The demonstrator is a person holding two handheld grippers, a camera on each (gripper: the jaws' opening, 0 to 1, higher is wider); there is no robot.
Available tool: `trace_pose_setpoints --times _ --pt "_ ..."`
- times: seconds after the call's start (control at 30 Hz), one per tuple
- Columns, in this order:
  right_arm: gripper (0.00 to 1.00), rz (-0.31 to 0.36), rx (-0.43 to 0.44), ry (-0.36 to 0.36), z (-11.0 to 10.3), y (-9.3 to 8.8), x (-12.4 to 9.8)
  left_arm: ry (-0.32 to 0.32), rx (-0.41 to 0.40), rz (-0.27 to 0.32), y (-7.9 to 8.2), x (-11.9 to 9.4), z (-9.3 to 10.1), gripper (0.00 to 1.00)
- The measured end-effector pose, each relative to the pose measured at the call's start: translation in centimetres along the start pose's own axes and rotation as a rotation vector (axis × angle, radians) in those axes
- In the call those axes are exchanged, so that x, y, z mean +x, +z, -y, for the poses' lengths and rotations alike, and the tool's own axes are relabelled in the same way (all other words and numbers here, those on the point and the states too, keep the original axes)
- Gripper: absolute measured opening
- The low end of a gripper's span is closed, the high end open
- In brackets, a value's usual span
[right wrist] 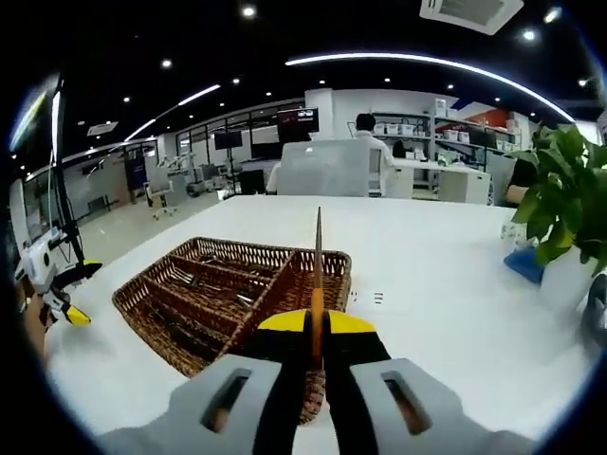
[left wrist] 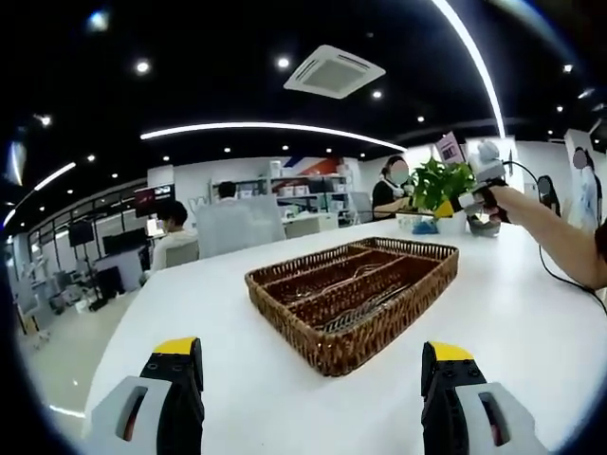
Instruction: Arrange the knives, forks, and spoons in their matching storage slots by inserting each utensil handle-first until every utensil is classified and aligned in the correct compartment
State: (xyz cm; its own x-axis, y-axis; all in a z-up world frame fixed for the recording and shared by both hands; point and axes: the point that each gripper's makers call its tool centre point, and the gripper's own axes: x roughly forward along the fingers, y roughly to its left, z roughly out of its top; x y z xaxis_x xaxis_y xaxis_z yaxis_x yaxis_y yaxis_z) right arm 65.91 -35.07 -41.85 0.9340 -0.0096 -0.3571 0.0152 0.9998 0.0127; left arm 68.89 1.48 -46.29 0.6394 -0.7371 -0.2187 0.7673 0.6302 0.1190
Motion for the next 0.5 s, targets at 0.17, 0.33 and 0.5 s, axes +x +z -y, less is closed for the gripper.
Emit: trace_pose_setpoints --times 0.17,0.33,0.5 --pt "0.03 -0.012 0.007 0.011 -0.4 -0.3 0.3 0.003 -0.003 -0.003 -0.2 0.0 -0.2 1.00" --pt "0.03 -0.020 0.012 0.024 -1.3 -0.5 0.4 0.001 -0.014 -0.009 -0.5 0.1 -0.2 1.00" --pt "0.03 -0.037 0.052 0.032 -1.6 -0.8 1.0 -0.004 -0.016 0.005 -0.2 0.0 0.0 1.00"
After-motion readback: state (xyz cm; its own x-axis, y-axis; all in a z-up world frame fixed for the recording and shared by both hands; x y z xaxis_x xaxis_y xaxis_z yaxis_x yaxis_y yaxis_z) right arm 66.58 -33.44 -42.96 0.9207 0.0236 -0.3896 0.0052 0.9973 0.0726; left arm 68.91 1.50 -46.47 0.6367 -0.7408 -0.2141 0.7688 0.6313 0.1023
